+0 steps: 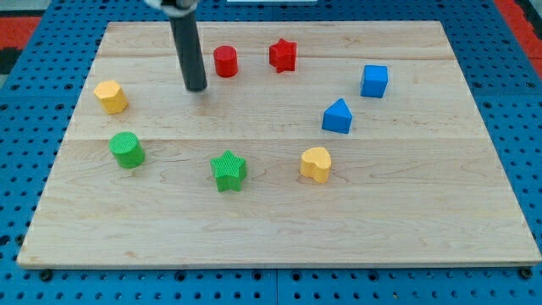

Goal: Move the yellow hexagon to the top of the green circle

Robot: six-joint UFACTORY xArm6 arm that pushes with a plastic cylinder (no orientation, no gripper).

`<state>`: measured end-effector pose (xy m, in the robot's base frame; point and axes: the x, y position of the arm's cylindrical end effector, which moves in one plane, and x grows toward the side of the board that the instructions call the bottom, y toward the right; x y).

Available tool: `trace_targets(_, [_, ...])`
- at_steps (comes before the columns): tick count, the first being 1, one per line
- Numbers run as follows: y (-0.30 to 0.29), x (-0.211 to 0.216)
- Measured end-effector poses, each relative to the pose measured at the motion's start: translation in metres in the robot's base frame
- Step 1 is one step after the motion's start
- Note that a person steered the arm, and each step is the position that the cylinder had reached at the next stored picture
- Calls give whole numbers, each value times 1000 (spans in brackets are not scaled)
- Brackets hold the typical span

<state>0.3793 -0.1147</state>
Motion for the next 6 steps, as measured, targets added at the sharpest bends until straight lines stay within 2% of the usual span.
trace_targets(1, [-74,36])
trace_targets(2, [-130,-1])
trace_targets(3, [-93,-40])
trace_targets(4, [-84,-37])
trace_targets(5, [-114,-4])
trace_targets(6, [-174,-43])
